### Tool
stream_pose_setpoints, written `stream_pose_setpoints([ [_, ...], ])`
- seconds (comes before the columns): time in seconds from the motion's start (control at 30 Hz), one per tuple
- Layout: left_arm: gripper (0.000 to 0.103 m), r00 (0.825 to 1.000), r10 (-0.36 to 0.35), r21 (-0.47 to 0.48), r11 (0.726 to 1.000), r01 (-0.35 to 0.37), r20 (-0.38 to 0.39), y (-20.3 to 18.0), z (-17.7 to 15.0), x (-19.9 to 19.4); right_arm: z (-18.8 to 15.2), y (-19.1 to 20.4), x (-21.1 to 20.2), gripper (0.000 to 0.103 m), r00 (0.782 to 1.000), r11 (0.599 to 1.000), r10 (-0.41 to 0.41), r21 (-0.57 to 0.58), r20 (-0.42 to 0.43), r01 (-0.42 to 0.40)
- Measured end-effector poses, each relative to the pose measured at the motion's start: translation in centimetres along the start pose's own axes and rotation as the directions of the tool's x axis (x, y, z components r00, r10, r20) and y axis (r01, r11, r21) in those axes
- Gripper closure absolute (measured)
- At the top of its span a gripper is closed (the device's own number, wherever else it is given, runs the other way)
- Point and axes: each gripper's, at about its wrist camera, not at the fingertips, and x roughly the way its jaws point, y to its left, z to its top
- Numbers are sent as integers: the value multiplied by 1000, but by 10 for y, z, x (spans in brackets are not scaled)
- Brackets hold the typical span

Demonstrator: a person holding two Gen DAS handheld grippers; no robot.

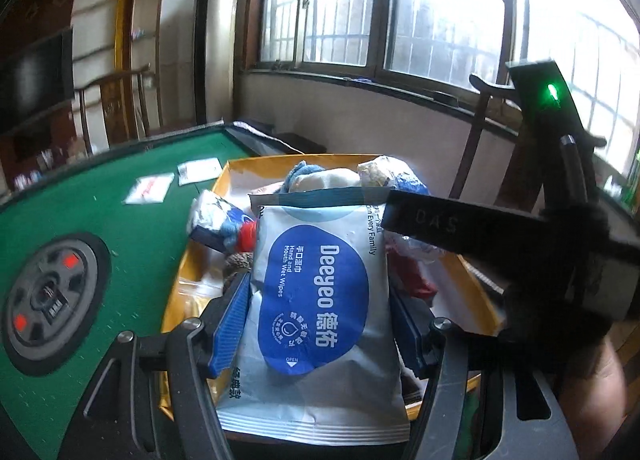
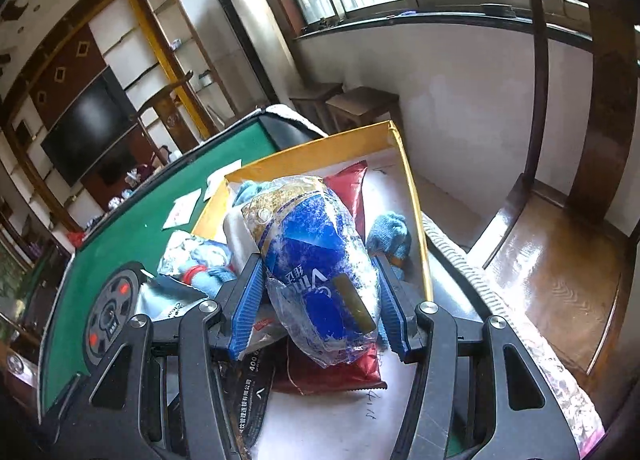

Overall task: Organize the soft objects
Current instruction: 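Carry the wipes pack and clear bag with both grippers into the box, then open the right gripper to release the clear bag while the left gripper releases the wipes pack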

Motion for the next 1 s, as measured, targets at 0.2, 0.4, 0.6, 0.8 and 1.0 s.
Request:
stream_pose_setpoints([
  [0.2,36,999,30,52,998,-32,32,-5,-8,1,1,1,12,49,1000,999,-28,-18,-14,28],
  [0.4,35,997,57,83,995,-61,49,-5,-11,2,-1,1,21,49,998,999,-46,-24,-39,45],
  [0.6,35,997,59,80,995,-64,56,-4,-13,1,-3,3,23,49,997,997,-61,-39,-40,60],
  [0.8,30,998,54,42,998,-56,32,4,-12,7,-4,6,23,48,996,995,-83,-58,-40,81],
  [1.0,29,999,42,-15,999,-42,-7,15,-12,14,-6,7,23,47,994,993,-100,-60,-47,97],
])
